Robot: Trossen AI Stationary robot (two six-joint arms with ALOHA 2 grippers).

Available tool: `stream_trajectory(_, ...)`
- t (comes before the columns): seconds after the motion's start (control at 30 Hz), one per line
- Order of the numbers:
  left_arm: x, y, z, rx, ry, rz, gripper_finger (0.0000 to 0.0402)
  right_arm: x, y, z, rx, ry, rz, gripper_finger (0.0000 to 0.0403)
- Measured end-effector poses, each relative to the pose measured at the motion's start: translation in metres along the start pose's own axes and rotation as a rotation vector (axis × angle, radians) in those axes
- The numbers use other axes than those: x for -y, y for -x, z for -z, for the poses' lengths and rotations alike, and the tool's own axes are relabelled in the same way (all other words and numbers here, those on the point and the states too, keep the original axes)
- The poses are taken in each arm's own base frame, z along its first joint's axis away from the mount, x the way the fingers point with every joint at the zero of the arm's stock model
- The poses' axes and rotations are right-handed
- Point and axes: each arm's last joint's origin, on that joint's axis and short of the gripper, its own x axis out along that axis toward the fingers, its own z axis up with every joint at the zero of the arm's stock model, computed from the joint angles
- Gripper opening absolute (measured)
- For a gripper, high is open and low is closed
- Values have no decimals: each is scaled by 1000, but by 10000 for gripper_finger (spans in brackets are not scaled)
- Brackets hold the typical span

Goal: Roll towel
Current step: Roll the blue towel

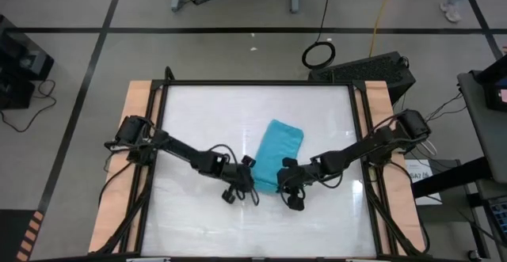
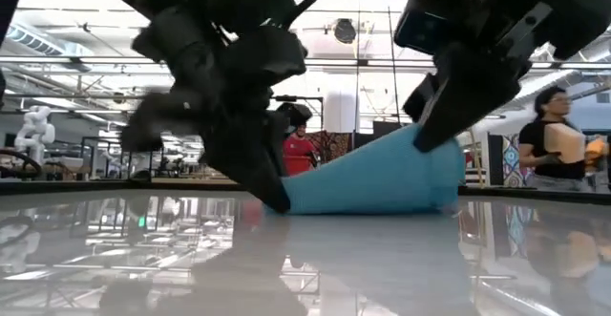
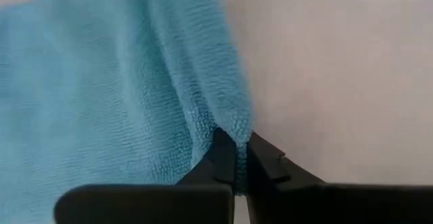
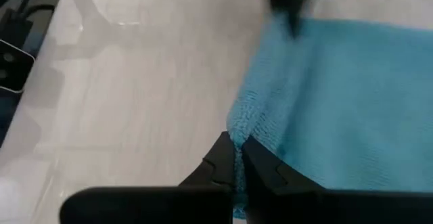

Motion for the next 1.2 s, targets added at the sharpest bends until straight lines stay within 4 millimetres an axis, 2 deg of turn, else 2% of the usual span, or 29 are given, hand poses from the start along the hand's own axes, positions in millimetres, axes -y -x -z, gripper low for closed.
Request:
stream_trajectory(0.1,-13,5,-3,84,146,159,9,-1,11,1,-35,-56,23,0)
stream_trajectory(0.23,-30,11,-8,145,306,300,7,-3,13,9,-99,-131,36,15)
stream_trajectory(0.4,-41,14,-7,163,452,440,7,-10,11,19,-162,-111,42,69)
stream_trajectory(0.53,-47,12,-5,153,534,455,9,-18,12,22,-145,-47,59,113)
stream_trajectory(0.73,-45,-2,2,103,621,475,10,-41,14,33,-72,189,185,141)
stream_trajectory(0.9,-45,-16,9,64,682,520,10,-69,15,50,-28,515,251,141)
stream_trajectory(1.07,-50,-26,5,68,708,558,11,-88,-3,70,11,777,330,147)
stream_trajectory(1.2,-55,-27,0,77,723,579,11,-90,-19,79,42,869,431,178)
